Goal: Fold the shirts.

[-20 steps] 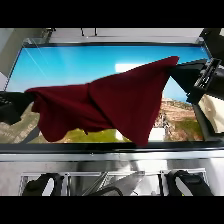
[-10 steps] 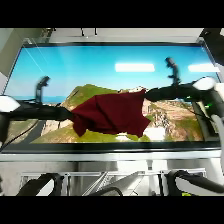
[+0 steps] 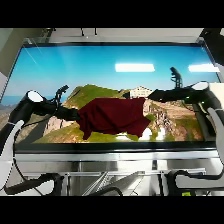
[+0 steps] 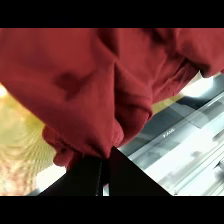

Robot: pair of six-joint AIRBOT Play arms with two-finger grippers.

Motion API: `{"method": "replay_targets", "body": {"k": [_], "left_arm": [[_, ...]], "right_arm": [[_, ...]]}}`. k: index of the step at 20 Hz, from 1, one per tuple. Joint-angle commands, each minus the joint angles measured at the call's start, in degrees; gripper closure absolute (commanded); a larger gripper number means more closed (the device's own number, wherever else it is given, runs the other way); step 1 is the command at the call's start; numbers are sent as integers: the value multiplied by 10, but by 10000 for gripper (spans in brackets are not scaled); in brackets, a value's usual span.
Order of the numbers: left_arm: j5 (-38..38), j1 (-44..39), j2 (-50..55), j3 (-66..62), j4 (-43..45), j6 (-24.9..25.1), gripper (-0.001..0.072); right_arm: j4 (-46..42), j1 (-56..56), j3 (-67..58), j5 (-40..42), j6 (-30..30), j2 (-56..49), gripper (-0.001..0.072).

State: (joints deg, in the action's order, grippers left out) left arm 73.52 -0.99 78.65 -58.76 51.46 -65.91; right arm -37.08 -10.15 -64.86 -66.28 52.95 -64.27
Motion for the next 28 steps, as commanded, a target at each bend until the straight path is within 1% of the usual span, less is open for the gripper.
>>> {"method": "replay_targets", "body": {"k": [1, 2, 4, 7, 9, 11, 15, 19, 20, 21, 22, 23, 24, 25, 26, 28], "left_arm": [[5, 0, 17, -37, 0, 1, 694], [5, 0, 17, -44, 0, 1, 694], [5, 0, 17, -48, 0, 0, 694], [22, 0, 17, -47, 0, -1, 694], [36, 0, 17, -47, 0, -1, 694], [41, 0, 17, -47, 0, -2, 694], [44, 0, 17, -47, 0, -2, 694], [46, 0, 17, -47, 0, -2, 694], [45, 0, 17, -47, 0, -2, 693], [45, 0, 17, -47, 0, -2, 694], [45, 0, 17, -47, 0, -2, 694], [45, 0, 17, -47, 0, -2, 694], [45, 0, 17, -47, 0, -2, 694], [46, 0, 17, -47, -1, -2, 694], [47, 0, 16, -47, -1, -2, 694], [56, 5, 7, -47, -1, -2, 694]], "right_arm": [[-10, -37, 49, -107, 37, 56, 212], [-12, -30, 89, -118, 44, 78, 211], [-19, -10, 173, -113, 58, 120, 211], [-20, 17, 278, -63, 69, 165, 211], [-20, 42, 322, -24, 69, 169, 211], [-20, 71, 343, 9, 62, 160, 211], [-19, 110, 344, 65, 62, 130, 212], [-16, 110, 344, 75, 54, 112, 215], [-8, 110, 343, 76, 53, 113, 307], [11, 110, 343, 75, 33, 113, 471], [43, 110, 343, 73, 10, 113, 510], [86, 110, 343, 71, -16, 113, 511], [126, 110, 339, 66, -42, 113, 577], [160, 109, 332, 58, -65, 113, 692], [182, 107, 316, 52, -74, 113, 693], [179, 90, 264, 35, -75, 123, 693]]}}
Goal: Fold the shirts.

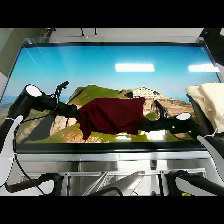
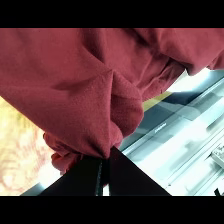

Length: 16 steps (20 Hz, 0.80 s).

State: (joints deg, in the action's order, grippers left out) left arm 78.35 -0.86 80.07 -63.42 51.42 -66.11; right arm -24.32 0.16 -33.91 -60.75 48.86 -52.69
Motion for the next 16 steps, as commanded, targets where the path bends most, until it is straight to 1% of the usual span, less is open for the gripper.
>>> {"method": "replay_targets", "body": {"k": [1, 4, 6, 9, 12, 14, 16], "left_arm": [[11, 12, -20, -2, -1, 0, 694], [12, 55, -92, -5, -6, 1, 694], [26, 87, -150, -37, -6, 1, 694], [57, 127, -238, -141, -6, 0, 694], [60, 156, -314, -272, -4, 0, 694], [56, 163, -350, -346, 2, 2, 694], [53, 162, -368, -408, 30, 3, 695]], "right_arm": [[50, -32, -81, -31, -34, 18, 693], [51, -113, -195, -66, -9, 60, 693], [51, -159, -276, -93, -1, 94, 694], [51, -215, -388, -96, 0, 162, 694], [50, -260, -480, -78, 0, 221, 694], [42, -282, -528, -60, 0, 257, 694], [31, -291, -566, -54, 0, 281, 694]]}}
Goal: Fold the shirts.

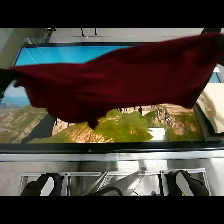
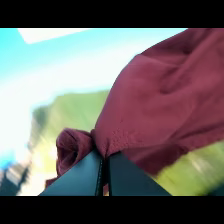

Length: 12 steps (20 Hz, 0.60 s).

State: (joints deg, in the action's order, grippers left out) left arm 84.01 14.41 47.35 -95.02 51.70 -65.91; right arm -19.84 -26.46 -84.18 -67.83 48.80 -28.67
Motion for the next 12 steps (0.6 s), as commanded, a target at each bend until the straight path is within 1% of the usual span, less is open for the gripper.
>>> {"method": "replay_targets", "body": {"k": [1, 3, 5, 7, 9, 12], "left_arm": [[1, 6, -42, -115, 43, 0, 694], [19, -19, -38, -148, 80, -4, 694], [38, -67, -18, -172, 119, -6, 694], [40, -118, 8, -178, 175, -19, 694], [41, -156, 49, -177, 213, -28, 694], [40, -183, 150, -177, 213, -26, 694]], "right_arm": [[-16, -25, -77, 17, 1, 48, 694], [-15, -25, -88, 8, 1, 57, 693], [-16, -33, -87, -18, 15, 58, 693], [-14, -60, -63, -48, 30, 52, 693], [12, -92, -4, -46, 30, 50, 693], [93, -108, 135, -47, -18, 35, 693]]}}
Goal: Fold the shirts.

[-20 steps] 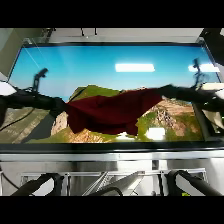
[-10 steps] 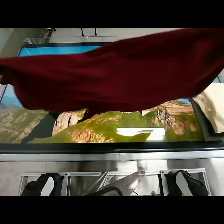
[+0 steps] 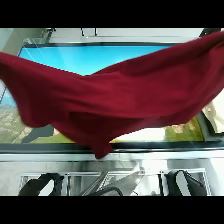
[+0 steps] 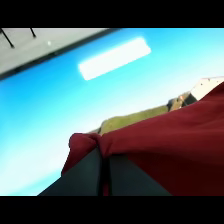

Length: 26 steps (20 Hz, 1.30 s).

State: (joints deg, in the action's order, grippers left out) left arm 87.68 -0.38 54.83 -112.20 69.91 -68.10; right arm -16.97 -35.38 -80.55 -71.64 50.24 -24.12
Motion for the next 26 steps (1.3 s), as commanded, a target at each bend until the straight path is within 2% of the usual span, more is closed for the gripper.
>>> {"method": "replay_targets", "body": {"k": [1, 3, 6, 8, 11, 12, 13, 14, 15, 16, 17, 18, 22, 24, 26], "left_arm": [[4, -42, 122, -5, 30, -3, 694], [2, -54, 217, -5, 26, -3, 694], [-24, -59, 376, -6, -14, -3, 694], [-46, -59, 466, -6, -37, -6, 694], [-80, -58, 551, -6, -40, -45, 693], [-86, -57, 563, -6, -39, -63, 692], [-83, -53, 567, -6, -40, -71, 692], [-75, -48, 563, -7, -40, -70, 691], [-66, -41, 553, -7, -40, -70, 690], [-59, -33, 540, -7, -39, -70, 574], [-51, -21, 523, -7, -39, -82, 120], [-44, -9, 504, -7, -40, -110, 8], [52, 38, 436, 27, -38, -142, 9], [69, 58, 386, 124, -36, -145, 9], [47, 73, 325, 268, -36, -139, 9]], "right_arm": [[80, -17, 142, -8, -49, -24, 693], [89, 1, 221, 2, -84, -71, 693], [75, 74, 298, 81, -131, -186, 693], [56, 130, 305, 136, -144, -290, 693], [57, 177, 278, 204, -148, -440, 684], [57, 178, 256, 198, -147, -480, 621], [57, 176, 232, 181, -147, -511, 486], [56, 172, 203, 157, -142, -532, 454], [56, 165, 177, 133, -133, -541, 453], [56, 155, 156, 116, -121, -540, 442], [54, 143, 135, 100, -107, -535, 374], [42, 125, 115, 80, -95, -527, 343], [-72, 44, 97, 13, -32, -466, 347], [-141, 6, 99, -17, -19, -440, 348], [-183, -28, 107, -24, -9, -425, 348]]}}
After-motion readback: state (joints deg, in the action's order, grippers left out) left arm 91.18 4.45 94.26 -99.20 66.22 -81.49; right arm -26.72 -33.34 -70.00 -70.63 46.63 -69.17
